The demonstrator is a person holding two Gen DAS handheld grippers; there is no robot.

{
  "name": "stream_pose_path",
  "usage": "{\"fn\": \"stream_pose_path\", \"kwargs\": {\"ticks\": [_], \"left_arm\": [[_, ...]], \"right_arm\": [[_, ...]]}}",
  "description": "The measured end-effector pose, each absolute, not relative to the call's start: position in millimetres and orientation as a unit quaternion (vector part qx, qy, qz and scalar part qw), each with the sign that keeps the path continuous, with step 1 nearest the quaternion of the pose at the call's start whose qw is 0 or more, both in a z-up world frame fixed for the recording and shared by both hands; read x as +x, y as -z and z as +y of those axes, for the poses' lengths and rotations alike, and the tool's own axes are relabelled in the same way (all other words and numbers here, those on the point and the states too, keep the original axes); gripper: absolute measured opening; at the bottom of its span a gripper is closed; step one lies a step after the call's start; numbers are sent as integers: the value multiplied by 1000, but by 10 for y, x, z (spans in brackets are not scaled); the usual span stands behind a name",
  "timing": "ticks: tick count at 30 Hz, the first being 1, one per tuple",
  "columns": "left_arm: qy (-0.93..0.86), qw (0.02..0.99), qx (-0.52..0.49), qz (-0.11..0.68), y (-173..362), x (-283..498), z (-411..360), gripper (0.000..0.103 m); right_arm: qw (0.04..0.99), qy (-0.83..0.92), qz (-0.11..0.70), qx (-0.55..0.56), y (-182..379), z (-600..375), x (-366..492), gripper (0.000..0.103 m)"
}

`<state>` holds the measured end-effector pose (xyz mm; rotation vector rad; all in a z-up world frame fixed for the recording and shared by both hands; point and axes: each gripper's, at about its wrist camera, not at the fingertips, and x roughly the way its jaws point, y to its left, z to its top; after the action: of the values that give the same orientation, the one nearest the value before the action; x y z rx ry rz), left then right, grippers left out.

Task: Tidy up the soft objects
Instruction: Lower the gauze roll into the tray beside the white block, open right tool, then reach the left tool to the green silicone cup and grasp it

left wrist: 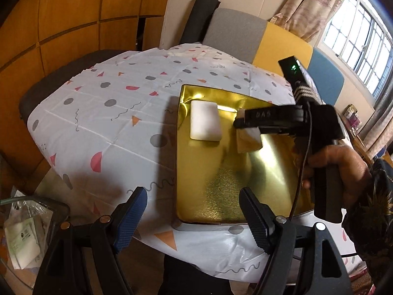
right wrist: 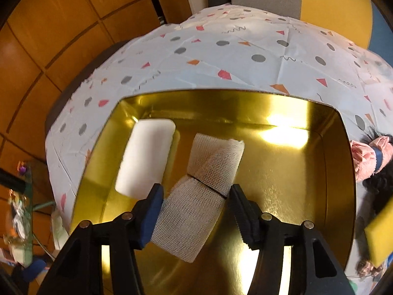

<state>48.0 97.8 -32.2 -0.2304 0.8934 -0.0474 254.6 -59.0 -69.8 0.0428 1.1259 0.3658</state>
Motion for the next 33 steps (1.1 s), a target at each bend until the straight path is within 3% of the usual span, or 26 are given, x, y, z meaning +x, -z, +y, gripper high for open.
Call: {"fn": "stream_pose_path", "kwargs": {"ticks": [1,4,18,33], "left_arm": [[22,896,-110,431,316,479,970,78],[25,898,-103,426,285,467,927,78],[48,904,-58,420,142,361,596,78],[80,904,-10,420,77,261,188,78]], "right_arm": [[832,-173,526,24,668,-608,2537,59],[843,-180,505,42,524,-697,2438,75],[882,-176,433,53,80,-1218,1774,77],[900,-145,407,60,53,-1888,1153,81]]}}
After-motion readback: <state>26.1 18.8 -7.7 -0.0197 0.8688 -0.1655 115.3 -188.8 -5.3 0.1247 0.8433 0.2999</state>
